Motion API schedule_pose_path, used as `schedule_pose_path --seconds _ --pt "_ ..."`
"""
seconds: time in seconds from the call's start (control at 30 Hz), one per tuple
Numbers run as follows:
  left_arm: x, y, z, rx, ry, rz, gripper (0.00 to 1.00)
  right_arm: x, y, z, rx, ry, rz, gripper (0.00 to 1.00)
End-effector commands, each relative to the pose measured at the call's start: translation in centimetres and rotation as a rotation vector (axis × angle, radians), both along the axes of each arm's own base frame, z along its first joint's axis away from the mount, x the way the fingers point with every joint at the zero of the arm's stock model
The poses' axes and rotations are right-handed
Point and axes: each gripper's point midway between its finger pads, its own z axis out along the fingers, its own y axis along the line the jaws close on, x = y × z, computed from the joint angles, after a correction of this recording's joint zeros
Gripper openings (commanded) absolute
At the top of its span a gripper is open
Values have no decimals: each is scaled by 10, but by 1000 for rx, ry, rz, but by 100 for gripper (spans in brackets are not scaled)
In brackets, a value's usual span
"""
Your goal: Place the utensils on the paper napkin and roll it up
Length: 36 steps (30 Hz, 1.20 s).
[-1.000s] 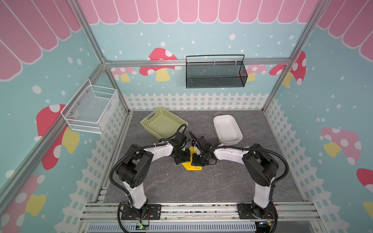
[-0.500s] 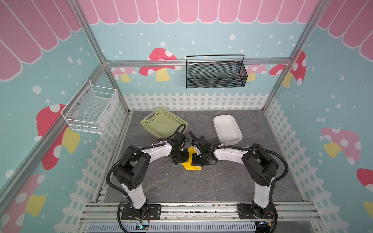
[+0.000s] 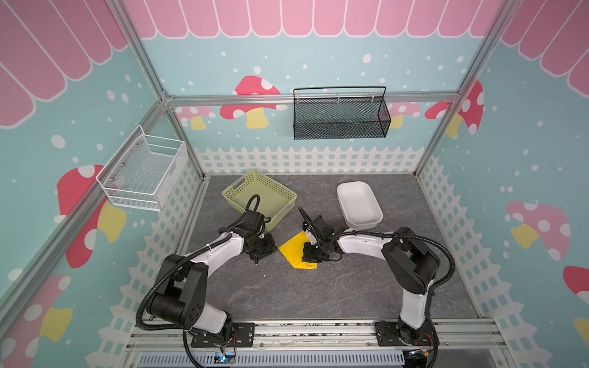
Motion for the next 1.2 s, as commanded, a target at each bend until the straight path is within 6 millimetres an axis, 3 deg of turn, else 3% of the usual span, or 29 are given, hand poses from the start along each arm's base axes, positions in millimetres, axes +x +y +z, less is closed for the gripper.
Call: schedule_pose_path --seconds 0.0,0.2,0.67,1.17 --pt "2 -10 0 -84 -11 -26 40 -20 -26 -31 -121 73 -12 18" --pt "0 -22 -12 -169 13 -21 45 -19 -24 -31 -120 73 -14 18" --pt "-1 -40 -36 -263 47 -15 45 -17 -23 -34 -121 76 -12 18" --pt "20 -49 4 -320 -133 8 41 -17 -22 -32 -114 75 -10 18"
